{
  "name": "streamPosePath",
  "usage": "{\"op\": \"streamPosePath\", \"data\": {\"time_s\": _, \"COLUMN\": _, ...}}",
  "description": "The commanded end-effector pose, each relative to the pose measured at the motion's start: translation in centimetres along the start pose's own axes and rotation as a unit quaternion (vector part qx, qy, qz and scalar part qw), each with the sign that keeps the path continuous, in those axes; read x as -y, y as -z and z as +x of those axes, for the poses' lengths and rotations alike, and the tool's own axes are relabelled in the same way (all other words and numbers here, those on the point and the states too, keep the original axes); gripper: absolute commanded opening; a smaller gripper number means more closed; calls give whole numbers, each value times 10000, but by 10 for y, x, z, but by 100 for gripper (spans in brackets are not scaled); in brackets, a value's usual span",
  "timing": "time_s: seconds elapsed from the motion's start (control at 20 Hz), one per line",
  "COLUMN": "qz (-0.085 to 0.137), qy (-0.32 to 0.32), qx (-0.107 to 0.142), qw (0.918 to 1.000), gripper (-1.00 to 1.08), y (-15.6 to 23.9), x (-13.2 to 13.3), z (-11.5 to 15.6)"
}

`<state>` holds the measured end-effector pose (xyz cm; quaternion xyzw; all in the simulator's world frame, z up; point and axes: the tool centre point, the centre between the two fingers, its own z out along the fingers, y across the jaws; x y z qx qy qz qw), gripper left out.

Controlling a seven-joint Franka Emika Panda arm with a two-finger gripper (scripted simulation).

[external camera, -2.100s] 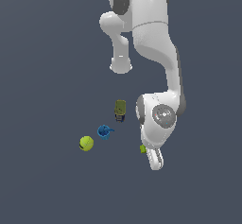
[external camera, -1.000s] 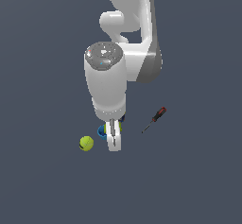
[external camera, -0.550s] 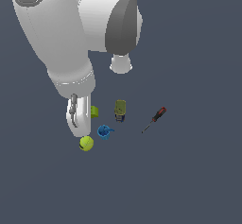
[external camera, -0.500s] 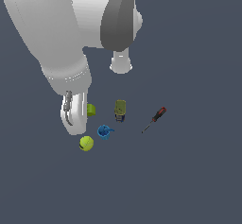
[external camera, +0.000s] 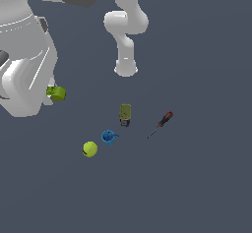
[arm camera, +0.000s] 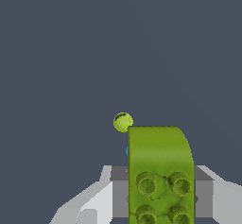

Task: Pick up a designated object from a clutter of objects.

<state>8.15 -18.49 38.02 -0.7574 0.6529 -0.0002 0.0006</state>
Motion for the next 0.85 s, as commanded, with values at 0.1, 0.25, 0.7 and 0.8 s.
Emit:
{"op": "streamPosePath", "data": {"time_s": 0.1, "qz": -7, "qy": 9, "qx": -1, "qw": 10000, "gripper": -100, "y": 24, "x": -3, "z": 20}}
{"op": "streamPosePath", "data": {"time_s": 0.25, "qz": -7, "qy": 9, "qx": -1, "qw": 10000, "gripper": -100, "y": 34, "x": -4, "z": 29}}
{"op": "streamPosePath", "data": {"time_s": 0.7, "qz": -7, "qy": 9, "qx": -1, "qw": 10000, "gripper": -100, "y": 48, "x": -5, "z": 42}}
{"op": "streamPosePath", "data": {"time_s": 0.8, "qz": -7, "qy": 9, "qx": -1, "qw": 10000, "gripper": -100, "y": 48, "x": -5, "z": 42}}
